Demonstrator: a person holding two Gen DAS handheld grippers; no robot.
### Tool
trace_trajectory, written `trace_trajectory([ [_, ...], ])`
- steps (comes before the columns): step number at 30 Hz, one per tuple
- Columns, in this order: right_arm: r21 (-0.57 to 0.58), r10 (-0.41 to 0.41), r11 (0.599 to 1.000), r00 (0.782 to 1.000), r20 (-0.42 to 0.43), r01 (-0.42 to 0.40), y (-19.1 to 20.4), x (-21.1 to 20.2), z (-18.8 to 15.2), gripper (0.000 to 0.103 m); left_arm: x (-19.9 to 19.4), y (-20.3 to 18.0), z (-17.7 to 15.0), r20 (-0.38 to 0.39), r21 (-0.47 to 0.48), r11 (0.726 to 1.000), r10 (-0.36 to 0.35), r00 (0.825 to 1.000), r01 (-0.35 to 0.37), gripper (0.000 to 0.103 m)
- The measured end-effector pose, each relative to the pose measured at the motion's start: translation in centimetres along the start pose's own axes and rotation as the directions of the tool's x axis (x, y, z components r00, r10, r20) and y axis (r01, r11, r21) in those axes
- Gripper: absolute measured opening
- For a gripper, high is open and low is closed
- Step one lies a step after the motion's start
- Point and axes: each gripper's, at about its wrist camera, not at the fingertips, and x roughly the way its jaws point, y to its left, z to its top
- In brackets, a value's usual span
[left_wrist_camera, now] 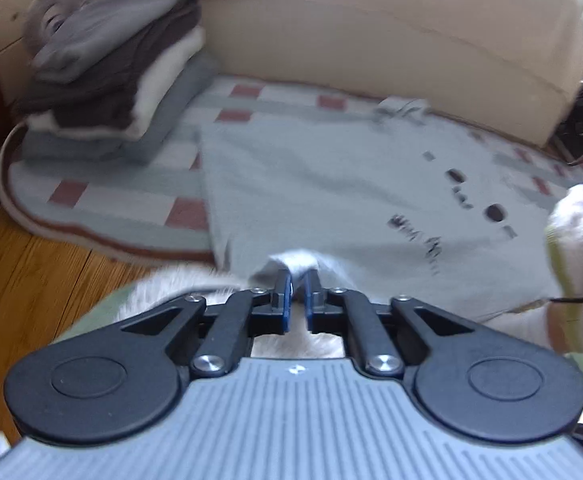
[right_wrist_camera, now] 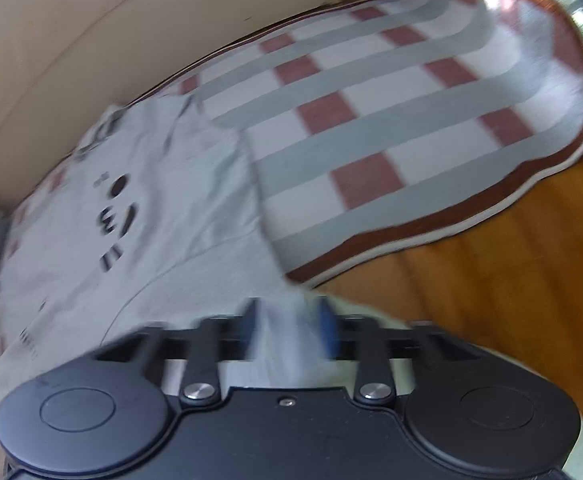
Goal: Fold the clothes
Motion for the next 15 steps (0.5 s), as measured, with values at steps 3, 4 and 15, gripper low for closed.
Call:
trace_trajectory([
  [3,0.061,0.046,0.997,0.999,0.015,-0.047,1.5,-0.9,1.8,0.055,-1.4,1.2,2.1,0.083,-0.025,0.998,-0.053,0.995,0.056,0.035],
  [4,0.081,0.100,0.992,0.995,0.023,-0.102,2.3,-1.3,2.5,0.055,-1.8,1.6,2.8,0.111,-0.032,0.997,-0.070,0.991,0.074,0.043],
  [15,-0.352,0.418,0.834,0.903,-0.100,-0.425,25.1,1.4,16.5,0.055,11.6,4.1,16.0,-0.009,-0.076,0.991,0.112,0.994,-0.112,0.055],
])
